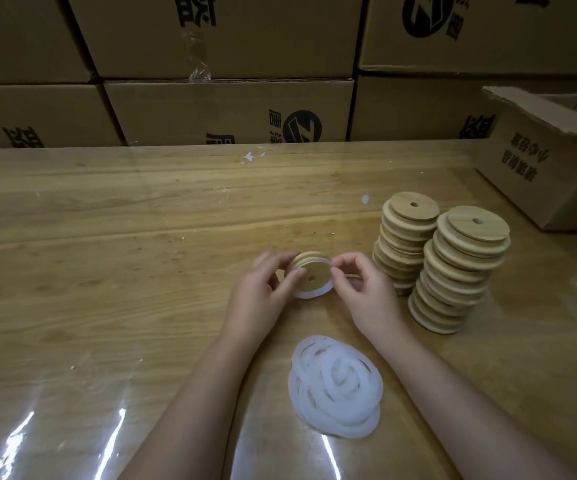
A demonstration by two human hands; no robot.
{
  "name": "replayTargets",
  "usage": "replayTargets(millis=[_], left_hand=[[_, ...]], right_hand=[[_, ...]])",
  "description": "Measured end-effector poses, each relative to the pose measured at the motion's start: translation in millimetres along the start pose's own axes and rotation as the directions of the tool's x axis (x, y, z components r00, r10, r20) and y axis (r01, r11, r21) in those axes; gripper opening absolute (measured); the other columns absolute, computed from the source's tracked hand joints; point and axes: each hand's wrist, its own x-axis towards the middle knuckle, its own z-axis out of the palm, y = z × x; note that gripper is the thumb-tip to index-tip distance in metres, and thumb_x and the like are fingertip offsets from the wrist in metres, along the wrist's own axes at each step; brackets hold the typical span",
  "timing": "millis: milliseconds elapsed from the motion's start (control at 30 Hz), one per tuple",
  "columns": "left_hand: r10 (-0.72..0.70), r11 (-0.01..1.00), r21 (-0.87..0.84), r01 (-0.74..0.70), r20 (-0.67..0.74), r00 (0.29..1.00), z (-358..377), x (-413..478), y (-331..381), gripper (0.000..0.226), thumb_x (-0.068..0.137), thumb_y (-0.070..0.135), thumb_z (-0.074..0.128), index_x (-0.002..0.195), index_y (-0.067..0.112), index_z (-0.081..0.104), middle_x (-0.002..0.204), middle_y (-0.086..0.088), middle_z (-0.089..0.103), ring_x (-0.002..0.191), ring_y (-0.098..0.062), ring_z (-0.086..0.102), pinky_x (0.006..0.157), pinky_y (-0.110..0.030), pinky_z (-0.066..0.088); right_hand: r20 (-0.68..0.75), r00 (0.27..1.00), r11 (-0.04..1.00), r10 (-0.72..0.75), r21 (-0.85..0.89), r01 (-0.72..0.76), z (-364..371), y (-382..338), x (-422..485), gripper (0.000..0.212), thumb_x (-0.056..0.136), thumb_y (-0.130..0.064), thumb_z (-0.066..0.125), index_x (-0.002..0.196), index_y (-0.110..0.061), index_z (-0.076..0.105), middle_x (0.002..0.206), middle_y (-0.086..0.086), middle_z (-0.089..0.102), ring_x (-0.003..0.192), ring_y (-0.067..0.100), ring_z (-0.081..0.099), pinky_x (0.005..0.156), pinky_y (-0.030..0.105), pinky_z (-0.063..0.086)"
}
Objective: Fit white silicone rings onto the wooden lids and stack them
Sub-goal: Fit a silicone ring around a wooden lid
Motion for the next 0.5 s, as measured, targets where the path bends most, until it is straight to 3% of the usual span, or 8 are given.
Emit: replayTargets(millis=[133,267,500], left_hand=[[-0.001,1.0,-0.014,0.002,0.019,1.0,1.1,-1.1,-0.4,0.021,0.084,0.027,0.066,0.104,0.034,0.064,0.09,0.016,0.059,0.063,-0.002,0.05,0.062,-0.008,0.037],[0.059,0.998,0.03,-0.06,0.025,0.998,2.3,-1.4,3.2,0.029,0.083,0.034,0.061,0.109,0.021,0.067,0.085,0.024,0.056,0.072,0.011,0.05,0.066,-0.003,0.034],[0.045,0.999,0.026,-0.044,-0.03,0.999,1.7,-0.3,-1.5,0.024,0.086,0.022,0.065,0.107,0.012,0.069,0.088,0.026,0.057,0.074,0.014,0.051,0.069,-0.002,0.034]], right_hand=[[-0.002,0.998,0.998,-0.065,0.003,0.065,0.5,-2.5,-1.0,0.014,0.087,-0.004,0.06,0.087,-0.018,0.06,0.096,0.002,0.064,0.082,0.001,0.062,0.073,0.013,0.049],[0.027,0.988,0.989,-0.151,-0.007,0.151,0.3,-2.3,-2.3,0.009,0.086,0.0,0.06,0.089,-0.008,0.064,0.096,0.004,0.064,0.091,0.008,0.061,0.079,0.017,0.05],[0.014,0.998,0.998,-0.053,0.024,0.053,1.7,-0.2,-0.8,0.019,0.085,-0.008,0.064,0.08,-0.026,0.061,0.092,-0.012,0.066,0.081,-0.003,0.063,0.073,0.011,0.049]])
